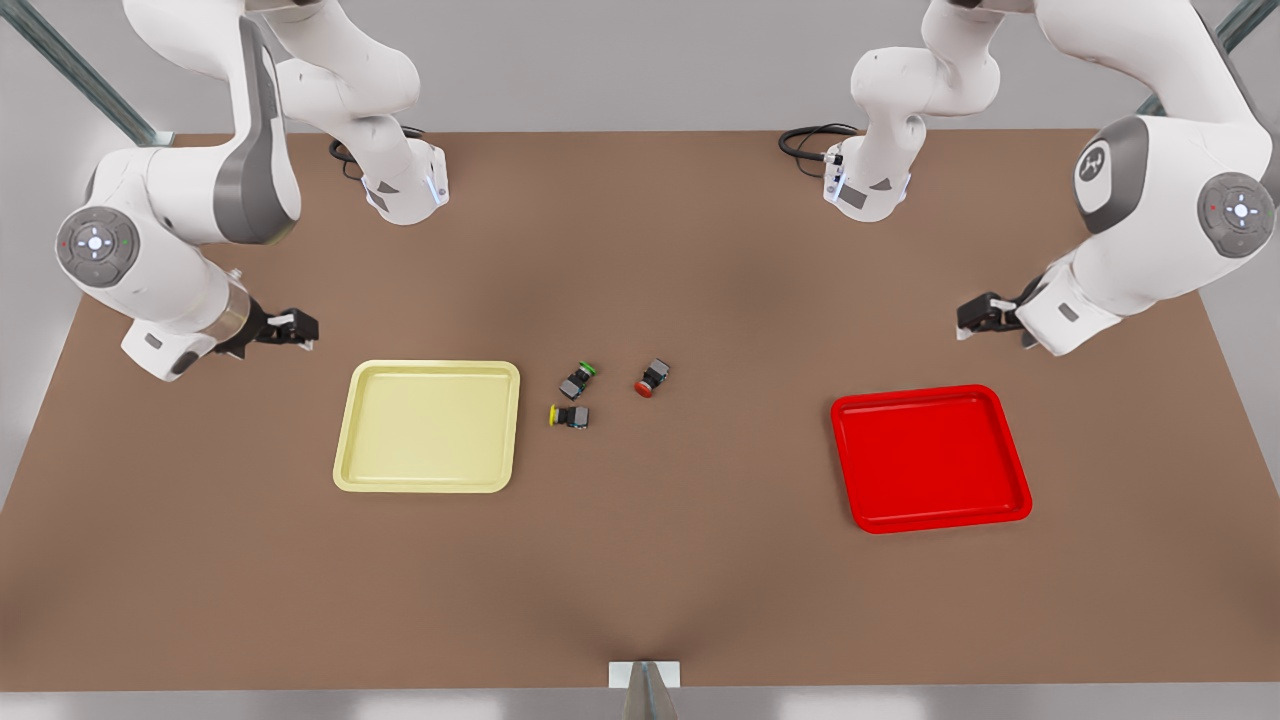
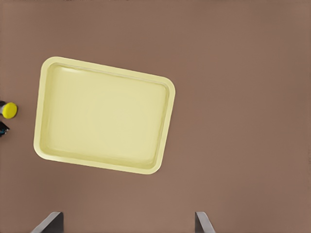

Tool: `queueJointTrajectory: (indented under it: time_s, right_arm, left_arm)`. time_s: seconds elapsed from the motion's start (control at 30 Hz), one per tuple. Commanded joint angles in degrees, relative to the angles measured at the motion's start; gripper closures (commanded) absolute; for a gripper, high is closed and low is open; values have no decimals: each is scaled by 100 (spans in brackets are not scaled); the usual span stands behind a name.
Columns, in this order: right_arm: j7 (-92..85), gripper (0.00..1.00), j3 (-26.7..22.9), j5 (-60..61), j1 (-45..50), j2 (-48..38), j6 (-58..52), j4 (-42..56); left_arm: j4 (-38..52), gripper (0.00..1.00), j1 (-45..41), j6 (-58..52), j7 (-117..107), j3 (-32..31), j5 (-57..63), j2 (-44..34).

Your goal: Place the switches on the corresponding trays according to their colors

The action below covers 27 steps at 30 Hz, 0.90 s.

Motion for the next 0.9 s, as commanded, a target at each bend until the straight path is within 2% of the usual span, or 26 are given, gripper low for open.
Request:
queueJointTrajectory:
  time_s: [0.0, 0.07, 0.1, 0.2, 0.3, 0.33, 0.43, 0.53, 0.6, 0.7, 0.87]
  right_arm:
    - [-204, 0, -2, 3, 23, -5, 225, 3]
    - [-204, 0, -2, 3, 23, -5, 225, 3]
    - [-222, 0, -2, 11, 75, 108, 225, 29]
    - [-451, 0, 6, 301, 1455, 1611, 260, 398]
    - [-582, 0, 15, 574, 2018, 2297, 875, 626]
    - [-1187, 0, 6, 688, 2115, 2596, 884, 846]
    - [-3631, 0, 6, 636, 2115, 3088, 1490, 1101]
    - [-5002, 0, 6, 539, 2317, 3185, 2096, 1092]
    - [-5724, 0, 191, 29, 2379, 3194, 2387, 1084]
    - [-6550, 0, 287, -50, 2379, 3335, 2712, 1066]
    - [-6629, 0, 639, -24, 2475, 3528, 2932, 1040]
  left_arm:
    - [5, 0, -5, 199, 111, 0, 0, 8]
    - [5, 0, -93, 191, 111, -62, 26, 175]
    - [14, 0, -671, 234, 102, -80, 9, 552]
    - [92, 0, -2692, 1445, 32, -80, -9, 2318]
    - [146, 0, -3582, 2590, -1391, -88, -123, 3049]
    - [225, 0, -3784, 2914, -1839, -88, -141, 3225]
    - [225, 0, -4048, 3591, -2305, -88, -132, 3638]
    - [287, 0, -4241, 3856, -2692, -97, -141, 3902]
    - [278, 0, -4399, 4022, -2675, -132, -185, 3946]
    - [207, 0, -4417, 4172, -2350, -132, -9, 3999]
    - [128, 0, -4417, 4172, -2288, -124, 44, 3999]
